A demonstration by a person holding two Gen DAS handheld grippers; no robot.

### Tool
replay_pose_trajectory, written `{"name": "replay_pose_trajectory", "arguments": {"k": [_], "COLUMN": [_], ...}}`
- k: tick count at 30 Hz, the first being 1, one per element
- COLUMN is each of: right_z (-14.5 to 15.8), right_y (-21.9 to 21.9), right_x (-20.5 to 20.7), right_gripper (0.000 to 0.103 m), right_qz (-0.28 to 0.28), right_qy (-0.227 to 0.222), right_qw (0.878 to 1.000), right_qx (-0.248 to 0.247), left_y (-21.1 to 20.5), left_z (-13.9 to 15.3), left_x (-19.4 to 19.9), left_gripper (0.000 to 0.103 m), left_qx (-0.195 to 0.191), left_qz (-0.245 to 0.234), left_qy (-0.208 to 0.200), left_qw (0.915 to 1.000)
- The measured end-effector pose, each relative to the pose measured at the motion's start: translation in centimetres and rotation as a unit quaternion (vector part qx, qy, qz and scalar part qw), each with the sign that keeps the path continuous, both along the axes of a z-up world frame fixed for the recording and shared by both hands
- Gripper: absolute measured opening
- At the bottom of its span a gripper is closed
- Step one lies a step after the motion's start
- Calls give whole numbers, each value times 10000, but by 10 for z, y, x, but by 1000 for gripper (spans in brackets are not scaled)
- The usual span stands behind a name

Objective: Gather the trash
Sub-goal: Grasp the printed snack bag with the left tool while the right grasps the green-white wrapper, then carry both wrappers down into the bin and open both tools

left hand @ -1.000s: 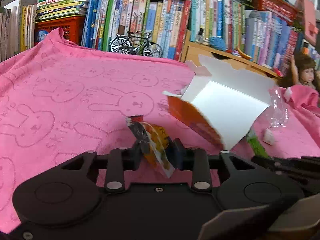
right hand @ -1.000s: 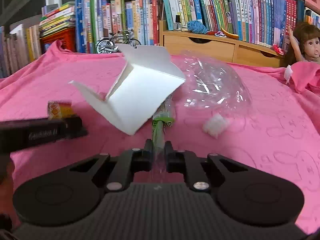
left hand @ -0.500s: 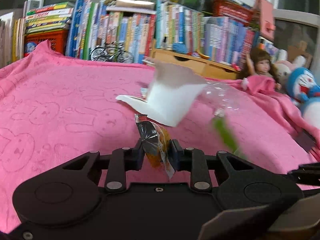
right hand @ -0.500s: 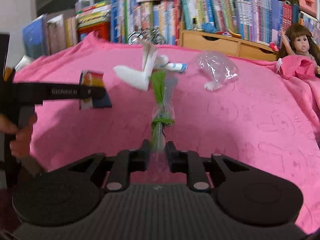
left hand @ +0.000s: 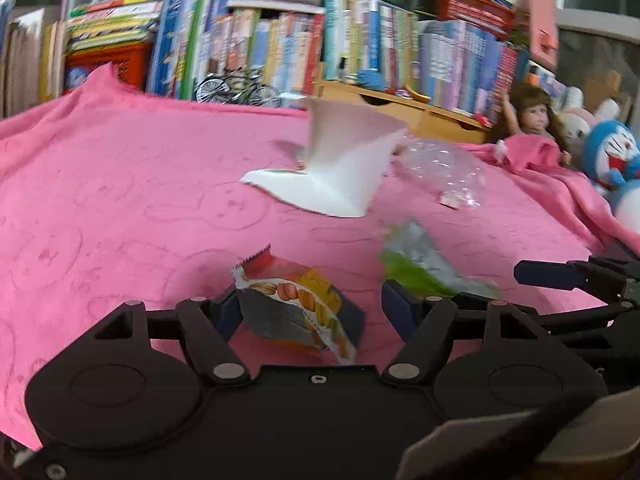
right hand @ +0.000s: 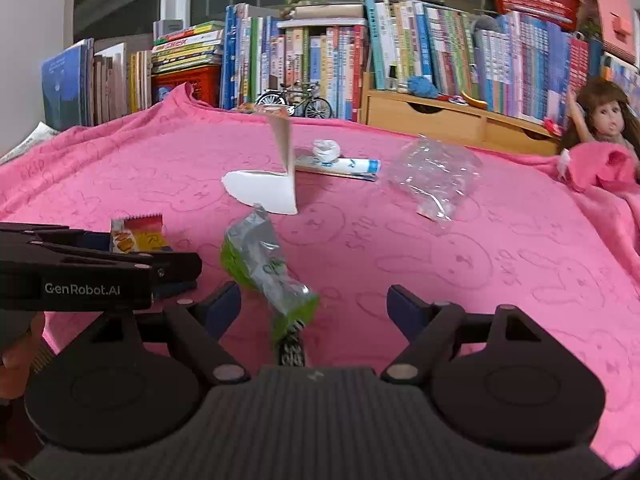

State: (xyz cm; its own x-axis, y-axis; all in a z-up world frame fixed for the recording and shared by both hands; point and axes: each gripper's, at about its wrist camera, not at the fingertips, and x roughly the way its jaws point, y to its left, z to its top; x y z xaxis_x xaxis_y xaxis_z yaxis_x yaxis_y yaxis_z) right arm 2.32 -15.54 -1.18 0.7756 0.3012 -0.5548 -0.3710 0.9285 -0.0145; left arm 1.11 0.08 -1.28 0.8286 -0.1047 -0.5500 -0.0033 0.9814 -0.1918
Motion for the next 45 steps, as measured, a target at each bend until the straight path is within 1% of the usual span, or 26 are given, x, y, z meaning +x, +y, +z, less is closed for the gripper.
{"name": "replay_pose_trajectory", "arguments": {"k": [1,2,3,4,5,6,7,8,10,14,19,22,24,27,28,31,35,38,41,45], "right_z": [-1,-3,-5,-8,-10,-11,-11,-11,-8,0,7,6,2,-8,-12,-28,-58,-81,-98,-117], "right_y": [1,3,4,6,6,7,7,6,4,2,-5,-10,-13,-19,-20,-24,-29,-31,-32,-29], "right_x": [3,6,10,11,11,8,4,0,-10,-29,-62,-85,-100,-123,-129,-146,-156,-159,-161,-160], "right_gripper": [86,80,70,60,39,33,33,32,32,32,32,32,32,32,32,32,32,32,32,33], "right_qz": [22,61,106,148,150,102,113,136,143,170,175,192,186,101,83,-27,-227,-422,-510,-583], "right_qy": [46,121,240,348,417,365,300,273,210,56,11,59,140,278,345,601,1143,1516,1817,2167], "right_qw": [10000,9999,9996,9993,9990,9993,9995,9995,9996,9997,9993,9991,9990,9988,9985,9975,9922,9865,9806,9736], "right_qx": [21,35,40,64,87,63,46,82,142,183,320,378,387,401,415,371,441,444,528,414], "left_y": [4,7,9,10,10,9,10,11,13,11,6,1,-4,-13,-15,-18,-26,-32,-35,-35], "left_z": [-3,-6,-8,-8,-8,-7,-5,-4,0,9,19,20,19,11,8,-4,-31,-60,-88,-111], "left_x": [2,4,5,6,6,6,4,3,-1,-17,-52,-77,-93,-112,-118,-131,-143,-145,-145,-146], "left_gripper": [71,70,68,58,50,43,36,35,31,29,29,29,29,29,29,29,29,29,29,29], "left_qx": [-86,-155,-193,-169,-82,-30,-75,-146,-227,-170,-303,-321,-261,87,127,57,169,342,449,467], "left_qz": [47,56,39,34,43,21,1,-6,-32,-104,-186,-264,-362,-511,-560,-714,-798,-766,-756,-747], "left_qy": [11,21,-42,-51,-30,-18,-5,16,0,-117,-239,-239,-154,20,86,401,791,1211,1669,2017], "left_qw": [10000,9999,9998,9998,10000,10000,10000,9999,9997,9997,9991,9988,9989,9987,9983,9966,9935,9891,9820,9755]}}
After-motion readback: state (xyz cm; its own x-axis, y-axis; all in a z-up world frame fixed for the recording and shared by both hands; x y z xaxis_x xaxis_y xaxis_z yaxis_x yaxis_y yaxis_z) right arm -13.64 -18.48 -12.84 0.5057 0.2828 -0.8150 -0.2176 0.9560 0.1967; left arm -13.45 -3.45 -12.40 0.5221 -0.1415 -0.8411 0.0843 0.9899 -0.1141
